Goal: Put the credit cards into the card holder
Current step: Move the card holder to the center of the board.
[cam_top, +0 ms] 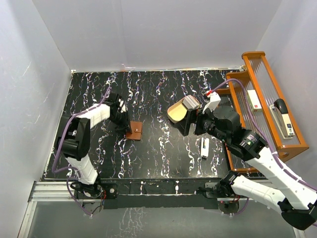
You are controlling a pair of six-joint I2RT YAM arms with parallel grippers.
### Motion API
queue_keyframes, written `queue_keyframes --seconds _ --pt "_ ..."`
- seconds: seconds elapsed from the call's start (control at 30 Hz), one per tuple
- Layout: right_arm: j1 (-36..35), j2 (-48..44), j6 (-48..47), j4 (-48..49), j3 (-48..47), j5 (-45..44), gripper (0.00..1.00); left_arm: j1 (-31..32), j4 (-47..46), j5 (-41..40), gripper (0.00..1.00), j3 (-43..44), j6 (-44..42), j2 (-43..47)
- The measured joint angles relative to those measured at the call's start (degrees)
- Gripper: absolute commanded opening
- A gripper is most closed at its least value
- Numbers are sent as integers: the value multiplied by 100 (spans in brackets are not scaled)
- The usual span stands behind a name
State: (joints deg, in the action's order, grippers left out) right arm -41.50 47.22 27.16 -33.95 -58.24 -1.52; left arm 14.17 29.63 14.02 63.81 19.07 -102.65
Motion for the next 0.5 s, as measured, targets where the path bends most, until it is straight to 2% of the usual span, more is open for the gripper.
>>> queue_keyframes --seconds 0.2,0.33,0.43,0.5 --pt "0 35 120 -120 85 -22 89 212 -411 503 36 -1113 632 894" --pt "0 195 289 -238 109 0 74 330 -837 839 36 -1609 1099 1458" --pt "0 341 413 -234 149 46 60 376 -1198 1025 41 -1965 1447 1919" --pt "0 481 514 -251 177 107 55 385 -1309 1016 44 -2151 1648 2249"
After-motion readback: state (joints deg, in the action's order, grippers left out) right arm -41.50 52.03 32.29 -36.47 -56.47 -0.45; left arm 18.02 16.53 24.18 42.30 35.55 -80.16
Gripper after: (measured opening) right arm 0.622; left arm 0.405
